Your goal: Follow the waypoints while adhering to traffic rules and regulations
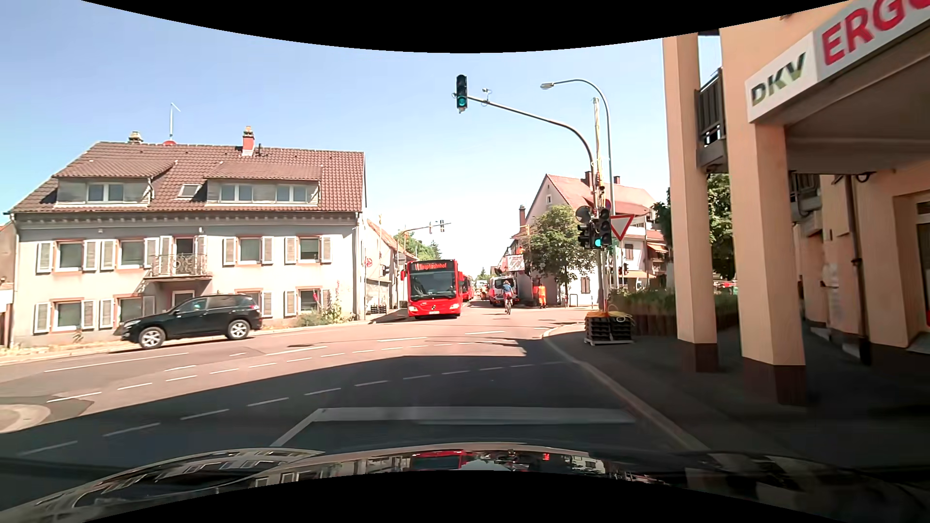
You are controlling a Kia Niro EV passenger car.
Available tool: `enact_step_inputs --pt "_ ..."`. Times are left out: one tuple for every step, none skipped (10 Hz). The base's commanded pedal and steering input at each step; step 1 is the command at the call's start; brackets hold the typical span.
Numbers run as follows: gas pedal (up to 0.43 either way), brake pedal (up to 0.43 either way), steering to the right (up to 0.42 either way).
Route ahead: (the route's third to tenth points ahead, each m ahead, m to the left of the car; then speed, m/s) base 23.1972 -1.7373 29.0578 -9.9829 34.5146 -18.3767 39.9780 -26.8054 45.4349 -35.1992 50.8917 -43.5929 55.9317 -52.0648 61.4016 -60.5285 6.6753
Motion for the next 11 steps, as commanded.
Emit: enact_step_inputs --pt "0.0 0.0 -0.003" --pt "0.0 0.0 -0.003" --pt "0.0 0.0 0.0" --pt "0.0 0.012 0.0" --pt "0.0 0.024 0.0" --pt "0.0 0.055 0.001" --pt "0.0 0.073 0.001" --pt "0.0 0.104 0.003" --pt "0.0 0.122 0.003" --pt "0.0 0.14 0.004" --pt "0.0 0.152 0.007"
